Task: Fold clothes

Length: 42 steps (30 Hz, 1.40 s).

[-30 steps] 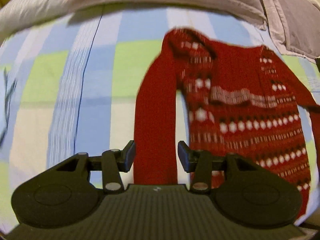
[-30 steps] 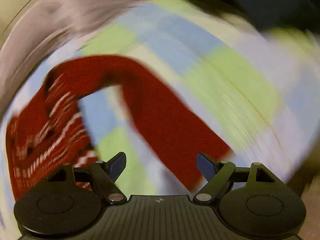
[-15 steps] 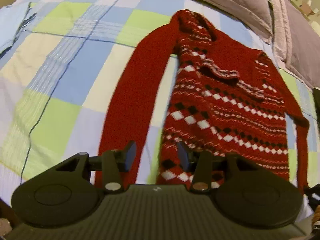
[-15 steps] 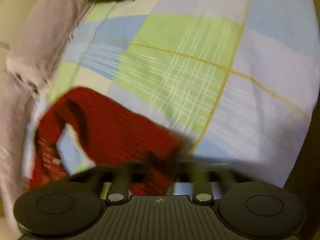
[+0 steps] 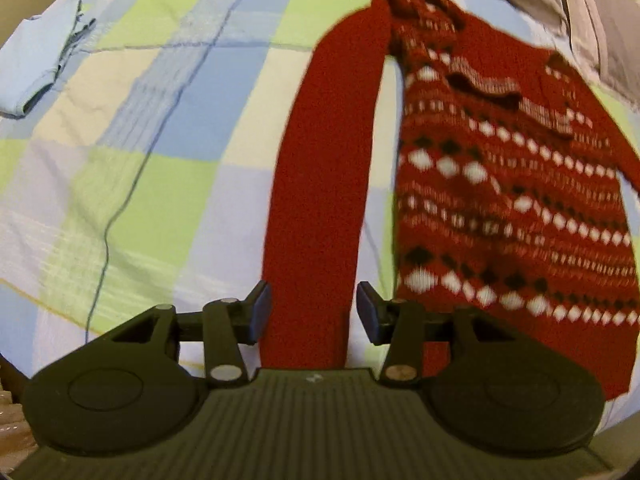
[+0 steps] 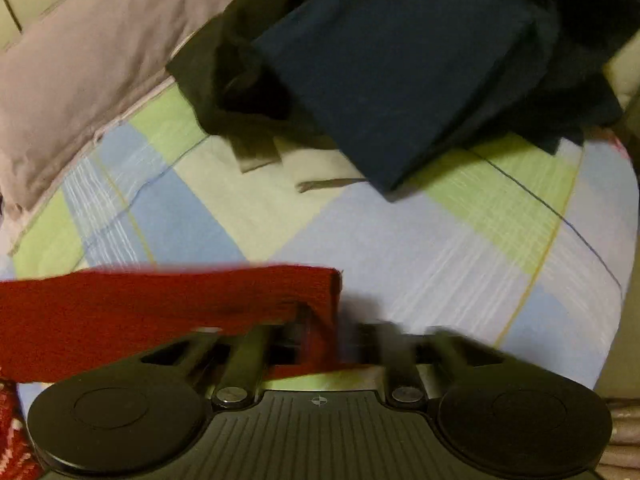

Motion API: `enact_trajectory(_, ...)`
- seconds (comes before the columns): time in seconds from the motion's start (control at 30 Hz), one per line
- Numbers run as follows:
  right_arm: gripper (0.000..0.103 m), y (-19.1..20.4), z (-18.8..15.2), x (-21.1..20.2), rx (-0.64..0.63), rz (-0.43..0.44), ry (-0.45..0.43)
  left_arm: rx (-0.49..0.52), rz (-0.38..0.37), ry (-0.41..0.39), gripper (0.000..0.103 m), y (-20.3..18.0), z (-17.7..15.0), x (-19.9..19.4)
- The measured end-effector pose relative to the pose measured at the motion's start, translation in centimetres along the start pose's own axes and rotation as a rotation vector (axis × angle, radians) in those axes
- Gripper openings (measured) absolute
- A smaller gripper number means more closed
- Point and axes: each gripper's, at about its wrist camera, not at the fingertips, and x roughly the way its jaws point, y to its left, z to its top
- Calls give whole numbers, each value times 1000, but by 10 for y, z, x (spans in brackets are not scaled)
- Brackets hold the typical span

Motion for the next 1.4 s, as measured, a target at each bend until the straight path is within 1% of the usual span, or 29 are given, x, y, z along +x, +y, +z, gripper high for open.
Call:
enact_trajectory(0.03, 72, 8, -7, -8, -35, -8, -52, 8, 2, 10, 53, -2, -4, 4)
enact_trajectory(0.1, 72, 21, -22, -18, -84, -27, -93, 36, 5, 26, 53, -8, -11, 15)
enact_trajectory(0.13, 72, 26, -33, -21, -95, -23, -94, 58, 20, 31, 44, -10, -14, 20)
enact_trajectory(0.17, 72, 30, -43, -24, -104, -9, -88, 90, 48, 39, 33, -12, -16, 27)
enact_trajectory(0.2, 72, 34, -52, -25, -114, 1, -78, 118, 72, 41, 13, -12, -16, 30)
enact_trajectory(0.23, 72, 38, -60, -27, -126, 7, -67, 103, 58, 22, 10, -4, -13, 25)
enact_trajectory(0.3, 72, 45, -77, -32, -158, 8, -47, 72, 34, -22, 9, 12, -5, 13)
enact_trajectory(0.33, 72, 48, -82, -35, -175, 4, -48, 41, 52, -74, 9, 29, 4, 0)
enact_trajectory(0.4, 72, 53, -85, -41, -204, -5, -55, -95, 131, -201, 10, 85, 28, -31)
enact_trajectory(0.43, 72, 56, -83, -42, -209, -1, -57, -196, 175, -243, 12, 116, 39, -41)
enact_trajectory(0.47, 72, 61, -81, -44, -210, 10, -59, -314, 235, -282, 13, 151, 51, -50)
enact_trajectory(0.5, 72, 66, -79, -46, -211, 20, -62, -402, 306, -311, 17, 179, 63, -55)
enact_trajectory(0.53, 72, 71, -78, -48, -212, 33, -62, -451, 380, -329, 16, 198, 73, -60)
enact_trajectory(0.57, 72, 78, -77, -49, -217, 51, -57, -483, 449, -344, 16, 213, 84, -63)
enact_trajectory(0.6, 72, 87, -77, -50, -228, 74, -53, -458, 498, -344, 16, 213, 93, -62)
enact_trajectory(0.67, 72, 110, -79, -51, -263, 129, -41, -407, 579, -344, 22, 211, 110, -60)
enact_trajectory(0.7, 72, 125, -81, -48, -281, 165, -30, -378, 546, -338, 30, 198, 115, -55)
enact_trajectory(0.73, 72, 139, -83, -46, -299, 201, -19, -354, 499, -330, 31, 185, 119, -49)
enact_trajectory(0.8, 72, 169, -86, -41, -335, 273, 3, -333, 297, -294, 32, 151, 126, -29)
enact_trajectory(0.9, 72, 213, -88, -29, -340, 442, 67, -321, -80, -207, 32, 89, 142, 8)
enact_trajectory(0.97, 72, 246, -86, -17, -326, 564, 130, -317, -286, -172, 32, 46, 159, 32)
enact_trajectory(1.0, 72, 263, -86, -11, -318, 625, 162, -305, -371, -157, 33, 25, 167, 43)
enact_trajectory(1.1, 72, 312, -80, 14, -293, 780, 280, -176, -429, -150, 37, -25, 198, 72)
enact_trajectory(1.17, 72, 344, -79, 34, -300, 845, 345, -91, -459, -142, 39, -58, 219, 92)
enact_trajectory(1.23, 72, 369, -82, 54, -314, 860, 393, -28, -420, -104, 39, -80, 230, 116)
enact_trajectory(1.3, 71, 389, -88, 74, -332, 868, 448, 31, -418, -49, 37, -96, 230, 135)
enact_trajectory(1.33, 68, 398, -94, 83, -356, 860, 484, 59, -419, -25, 29, -103, 231, 143)
enact_trajectory(1.37, 40, 407, -100, 91, -380, 851, 520, 79, -425, -7, 22, -108, 234, 146)
enact_trajectory(1.4, 13, 416, -105, 97, -416, 837, 546, 100, -430, 10, 7, -112, 236, 149)
